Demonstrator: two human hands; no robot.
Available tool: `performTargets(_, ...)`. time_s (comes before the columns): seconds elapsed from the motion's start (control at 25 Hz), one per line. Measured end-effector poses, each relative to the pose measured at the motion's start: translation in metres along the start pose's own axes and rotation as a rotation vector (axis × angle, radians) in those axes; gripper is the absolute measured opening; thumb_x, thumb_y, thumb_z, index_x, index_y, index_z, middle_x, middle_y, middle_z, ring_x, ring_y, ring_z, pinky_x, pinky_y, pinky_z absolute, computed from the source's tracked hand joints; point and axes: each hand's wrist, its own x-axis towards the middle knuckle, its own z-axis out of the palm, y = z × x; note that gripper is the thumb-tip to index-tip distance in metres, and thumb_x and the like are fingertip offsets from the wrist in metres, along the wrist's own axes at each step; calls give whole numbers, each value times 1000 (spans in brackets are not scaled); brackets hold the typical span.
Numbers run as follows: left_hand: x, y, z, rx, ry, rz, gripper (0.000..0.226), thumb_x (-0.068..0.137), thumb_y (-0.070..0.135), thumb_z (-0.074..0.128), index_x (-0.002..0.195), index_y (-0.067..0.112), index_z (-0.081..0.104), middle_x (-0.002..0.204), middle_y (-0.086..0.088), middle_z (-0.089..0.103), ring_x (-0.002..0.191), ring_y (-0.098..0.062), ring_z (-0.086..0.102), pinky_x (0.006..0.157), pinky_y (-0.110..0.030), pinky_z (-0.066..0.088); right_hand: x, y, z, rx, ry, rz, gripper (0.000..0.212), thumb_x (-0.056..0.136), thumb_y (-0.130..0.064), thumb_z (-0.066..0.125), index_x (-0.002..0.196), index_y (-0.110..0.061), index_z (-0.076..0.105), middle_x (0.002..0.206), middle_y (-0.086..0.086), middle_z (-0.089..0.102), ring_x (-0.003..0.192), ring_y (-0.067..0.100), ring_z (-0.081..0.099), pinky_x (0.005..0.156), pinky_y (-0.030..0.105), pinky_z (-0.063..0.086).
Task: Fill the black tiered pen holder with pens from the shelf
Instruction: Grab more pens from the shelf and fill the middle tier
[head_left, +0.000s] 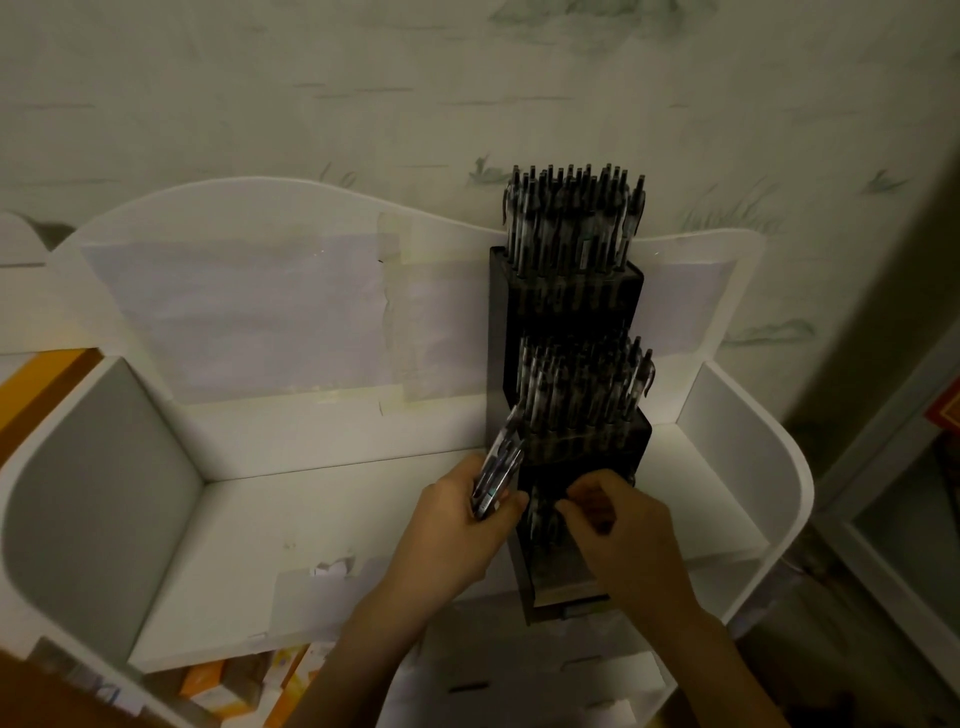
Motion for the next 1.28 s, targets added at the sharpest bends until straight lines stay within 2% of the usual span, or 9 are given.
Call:
performTargets(0.16,1,1,7,1,-23,3,12,90,30,65,94,36,56,64,19,61,44,-5,56,41,-19,45,11,-34,-15,164,67,-13,8,83,-19,74,91,-20,72,80,-12,71,76,1,67,69,10,52)
performTargets(0.4,3,6,18,42,-62,0,14,90,31,64,103,27,60,75,3,65,51,-5,58,48,-31,54,16,-56,-20,385,-72,176,15,82,-20,75,93,-29,72,86,-15,74,82,-1,69,72,11,53)
performTargets(0.56,3,9,20,51,-85,20,13,91,29,63,104,27,59,77,3,65,50,-3,58,49,-26,51,17,-53,-25,440,-107,256,11,82,-21,74,93,-24,75,85,-12,75,82,1,69,72,14,55)
performTargets(0.76,9,16,20,-3,-81,50,13,92,33,64,101,25,59,76,7,64,50,1,59,48,-15,42,20,-54,-34,566,-65,259,8,81,-23,73,89,-21,73,84,-8,76,79,8,72,67,14,54)
performTargets(0.84,10,17,18,11,-92,65,14,91,37,64,99,27,59,74,7,65,49,1,59,47,-15,42,20,-56,-35,607,-30,257,6,82,-20,72,88,-20,72,82,-6,76,77,10,73,65,14,54)
performTargets(0.96,10,12,13,63,-96,59,19,88,45,65,101,30,60,69,8,64,47,-2,57,42,-20,43,27,-61,-48,721,125,269,5,81,-16,73,86,-16,74,78,2,76,73,17,74,64,16,55)
performTargets(1.12,10,2,10,34,-50,33,16,93,39,60,81,32,53,54,13,56,41,-3,50,38,-23,41,37,-57,-76,643,357,128,9,78,-21,77,86,-18,75,77,1,76,72,17,74,68,19,57)
performTargets(1.2,11,1,8,8,-19,23,18,95,39,57,78,34,51,52,13,55,39,-3,48,37,-20,40,34,-50,-78,529,369,71,11,78,-19,78,88,-18,75,76,-3,76,71,13,73,69,17,56)
performTargets(1.28,11,1,7,-17,-3,21,20,96,40,53,78,34,50,50,10,53,37,-3,46,37,-20,39,27,-40,-69,402,318,73,11,77,-20,79,86,-27,75,77,-10,75,71,7,72,68,13,54)
